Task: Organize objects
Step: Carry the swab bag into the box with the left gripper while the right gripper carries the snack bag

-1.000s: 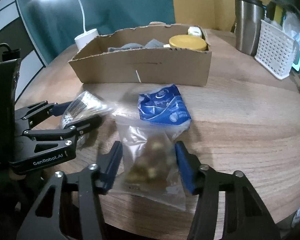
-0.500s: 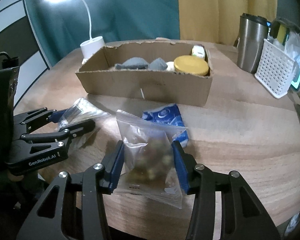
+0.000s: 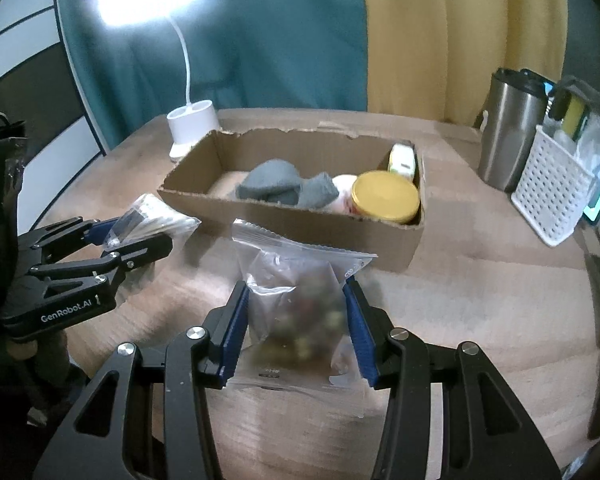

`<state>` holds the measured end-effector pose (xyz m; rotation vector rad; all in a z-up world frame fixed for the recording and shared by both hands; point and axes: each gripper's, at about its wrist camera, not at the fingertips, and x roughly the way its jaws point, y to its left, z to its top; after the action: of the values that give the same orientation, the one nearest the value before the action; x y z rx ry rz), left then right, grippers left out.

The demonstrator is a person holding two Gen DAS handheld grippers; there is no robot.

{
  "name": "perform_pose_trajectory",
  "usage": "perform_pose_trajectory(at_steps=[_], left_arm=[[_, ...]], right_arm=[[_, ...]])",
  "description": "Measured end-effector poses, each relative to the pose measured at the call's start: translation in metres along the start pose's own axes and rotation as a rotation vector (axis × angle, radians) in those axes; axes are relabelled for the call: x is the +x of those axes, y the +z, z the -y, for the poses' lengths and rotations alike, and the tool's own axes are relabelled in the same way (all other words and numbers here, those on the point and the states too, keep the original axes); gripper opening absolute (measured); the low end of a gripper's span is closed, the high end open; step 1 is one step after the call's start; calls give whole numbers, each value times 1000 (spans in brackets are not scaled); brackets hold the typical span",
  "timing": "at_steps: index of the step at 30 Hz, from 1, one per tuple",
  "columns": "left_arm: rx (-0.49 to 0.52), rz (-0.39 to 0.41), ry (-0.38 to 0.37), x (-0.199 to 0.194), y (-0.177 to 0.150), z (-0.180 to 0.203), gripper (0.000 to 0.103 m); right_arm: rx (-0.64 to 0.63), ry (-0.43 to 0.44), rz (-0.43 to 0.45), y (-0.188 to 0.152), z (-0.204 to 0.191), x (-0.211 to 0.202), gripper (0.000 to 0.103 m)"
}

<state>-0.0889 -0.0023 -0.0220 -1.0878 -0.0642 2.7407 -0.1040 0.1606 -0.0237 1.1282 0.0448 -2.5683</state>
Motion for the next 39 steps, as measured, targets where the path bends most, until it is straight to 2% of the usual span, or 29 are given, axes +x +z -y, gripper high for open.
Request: perform_pose_trajectory(at_steps=[20,39], left_arm=[[-17,40,11,3,31,-4,49],[-32,43,25,19,52,-10,49]], right_arm=[[-19,9,30,32,10,5,50],[-22,21,37,52,18,17,50]])
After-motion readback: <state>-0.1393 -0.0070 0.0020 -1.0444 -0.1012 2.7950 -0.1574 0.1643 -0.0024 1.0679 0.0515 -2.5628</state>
